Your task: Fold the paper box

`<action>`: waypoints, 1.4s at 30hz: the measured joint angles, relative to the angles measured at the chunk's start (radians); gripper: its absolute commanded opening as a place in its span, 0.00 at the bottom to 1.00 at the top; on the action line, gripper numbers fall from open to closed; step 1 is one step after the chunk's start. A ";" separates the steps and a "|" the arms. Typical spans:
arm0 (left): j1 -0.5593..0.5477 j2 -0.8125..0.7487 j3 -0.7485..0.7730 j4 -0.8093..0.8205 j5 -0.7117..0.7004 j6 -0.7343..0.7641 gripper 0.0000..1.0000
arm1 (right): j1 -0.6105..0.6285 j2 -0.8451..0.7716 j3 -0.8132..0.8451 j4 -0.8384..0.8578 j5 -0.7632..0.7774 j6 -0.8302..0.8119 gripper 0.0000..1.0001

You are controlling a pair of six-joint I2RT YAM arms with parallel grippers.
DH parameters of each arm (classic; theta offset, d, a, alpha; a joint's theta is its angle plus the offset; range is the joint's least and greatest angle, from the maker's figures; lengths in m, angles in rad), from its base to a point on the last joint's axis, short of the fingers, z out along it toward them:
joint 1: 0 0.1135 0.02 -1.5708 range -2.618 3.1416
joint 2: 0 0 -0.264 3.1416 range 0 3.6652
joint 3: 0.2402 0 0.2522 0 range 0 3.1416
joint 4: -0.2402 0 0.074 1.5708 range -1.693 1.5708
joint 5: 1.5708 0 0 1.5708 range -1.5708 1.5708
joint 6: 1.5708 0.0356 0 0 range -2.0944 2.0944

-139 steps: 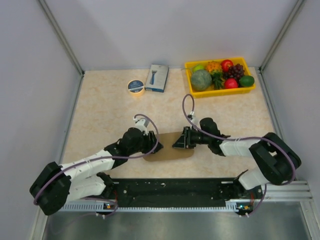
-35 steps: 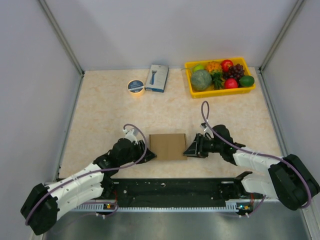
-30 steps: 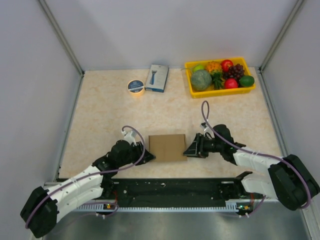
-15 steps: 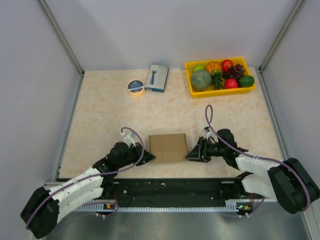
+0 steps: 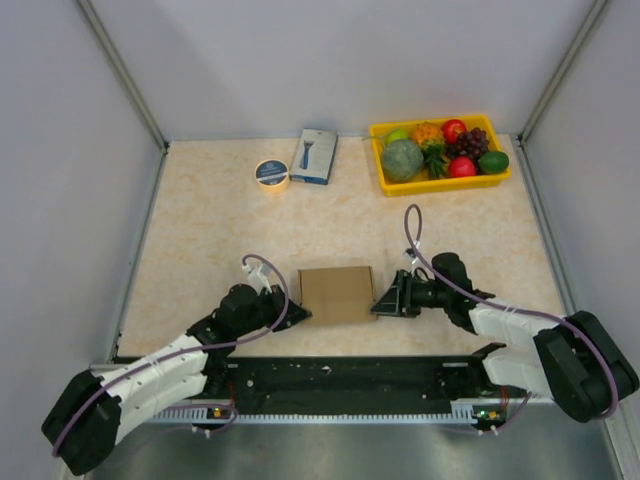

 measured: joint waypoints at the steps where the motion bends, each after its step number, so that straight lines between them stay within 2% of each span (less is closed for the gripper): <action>1: 0.000 0.002 -0.003 0.003 0.000 0.000 0.00 | 0.000 0.000 0.000 0.000 0.004 -0.008 0.46; 8: 0.000 0.004 -0.018 0.016 0.001 -0.005 0.00 | 0.000 0.014 -0.001 0.016 0.032 -0.070 0.47; 15: 0.000 0.023 -0.028 0.039 0.007 -0.016 0.00 | 0.000 0.095 -0.031 0.180 -0.013 -0.045 0.41; 18: 0.000 0.023 -0.029 0.038 0.011 -0.016 0.00 | 0.000 0.131 -0.067 0.275 -0.037 -0.001 0.36; 19: 0.000 0.023 -0.029 0.038 0.014 -0.016 0.00 | 0.000 0.143 -0.074 0.299 -0.043 0.014 0.30; 24: 0.001 0.014 -0.030 0.031 0.015 -0.016 0.00 | -0.001 0.178 -0.092 0.390 -0.061 0.076 0.15; 25: 0.001 0.012 -0.031 0.029 0.014 -0.016 0.00 | -0.002 0.180 -0.092 0.398 -0.063 0.084 0.05; 26: 0.001 0.011 -0.031 0.029 0.014 -0.016 0.00 | -0.002 0.183 -0.092 0.407 -0.065 0.090 0.00; 36: 0.006 -0.002 -0.038 0.027 -0.002 -0.014 0.00 | -0.008 0.323 -0.099 0.580 -0.075 0.164 0.00; 37: 0.006 -0.006 -0.038 0.022 -0.005 -0.014 0.02 | -0.009 0.339 -0.101 0.601 -0.078 0.174 0.00; 39: 0.006 -0.013 -0.038 0.014 -0.011 -0.012 0.15 | -0.012 0.394 -0.106 0.674 -0.086 0.195 0.00; 40: 0.006 -0.018 -0.038 0.007 -0.013 -0.010 0.30 | -0.013 0.417 -0.107 0.704 -0.090 0.206 0.00; 41: 0.006 -0.022 -0.038 0.000 -0.017 -0.009 0.40 | -0.013 0.442 -0.111 0.744 -0.094 0.218 0.02; 42: 0.006 -0.030 -0.038 -0.009 -0.018 -0.005 0.48 | -0.013 0.460 -0.114 0.769 -0.099 0.227 0.14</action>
